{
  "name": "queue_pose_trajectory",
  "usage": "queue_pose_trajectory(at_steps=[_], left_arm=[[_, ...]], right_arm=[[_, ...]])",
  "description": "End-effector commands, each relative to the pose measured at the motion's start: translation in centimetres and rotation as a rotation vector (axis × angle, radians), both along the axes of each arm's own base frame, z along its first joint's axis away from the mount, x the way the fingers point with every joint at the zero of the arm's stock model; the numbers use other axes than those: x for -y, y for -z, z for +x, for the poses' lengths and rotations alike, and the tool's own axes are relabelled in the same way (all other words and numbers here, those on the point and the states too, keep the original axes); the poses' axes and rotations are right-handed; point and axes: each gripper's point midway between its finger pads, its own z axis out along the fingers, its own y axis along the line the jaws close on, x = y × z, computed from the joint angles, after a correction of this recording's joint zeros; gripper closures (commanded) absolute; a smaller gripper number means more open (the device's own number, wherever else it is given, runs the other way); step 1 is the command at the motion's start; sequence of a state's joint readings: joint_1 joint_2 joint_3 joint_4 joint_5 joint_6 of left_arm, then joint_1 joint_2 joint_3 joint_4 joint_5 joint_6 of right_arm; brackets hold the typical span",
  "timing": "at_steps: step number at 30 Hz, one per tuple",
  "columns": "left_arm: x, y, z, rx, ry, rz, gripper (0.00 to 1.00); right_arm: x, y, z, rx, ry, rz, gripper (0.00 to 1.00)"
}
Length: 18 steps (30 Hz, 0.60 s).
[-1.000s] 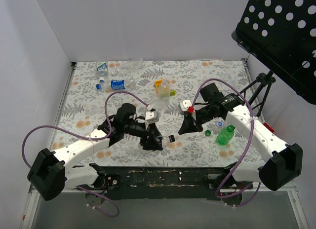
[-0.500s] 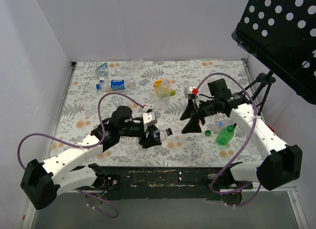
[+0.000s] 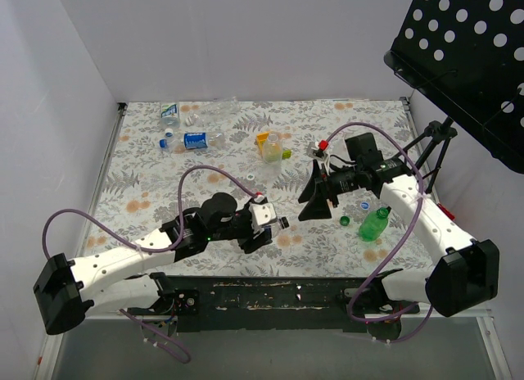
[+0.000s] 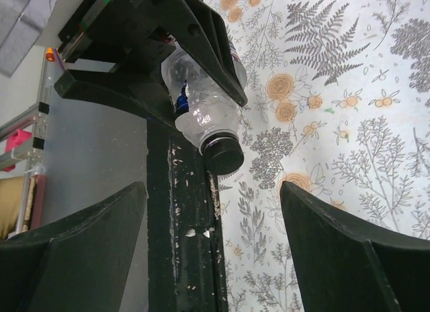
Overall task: Unscrew the bottle caps
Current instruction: Unscrew the bottle cap from the plastic bottle.
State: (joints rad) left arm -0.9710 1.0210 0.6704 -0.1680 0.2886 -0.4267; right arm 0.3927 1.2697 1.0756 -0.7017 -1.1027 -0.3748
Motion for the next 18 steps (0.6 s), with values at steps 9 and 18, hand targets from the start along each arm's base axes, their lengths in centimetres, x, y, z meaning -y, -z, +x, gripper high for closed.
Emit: queue_pose_trajectory(at_steps=[9, 18], left_arm=[[0.8, -1.0, 1.9, 0.14, -0.084, 0.04, 1.0], [2.5, -2.2, 1.8, 0.163, -0.072, -0.013, 1.0]], right_arm=[[-0.9, 0.5, 0.1, -0.237, 0.049, 0.027, 0.1], [-1.8, 3.0, -0.5, -0.316, 0.057, -0.036, 0.12]])
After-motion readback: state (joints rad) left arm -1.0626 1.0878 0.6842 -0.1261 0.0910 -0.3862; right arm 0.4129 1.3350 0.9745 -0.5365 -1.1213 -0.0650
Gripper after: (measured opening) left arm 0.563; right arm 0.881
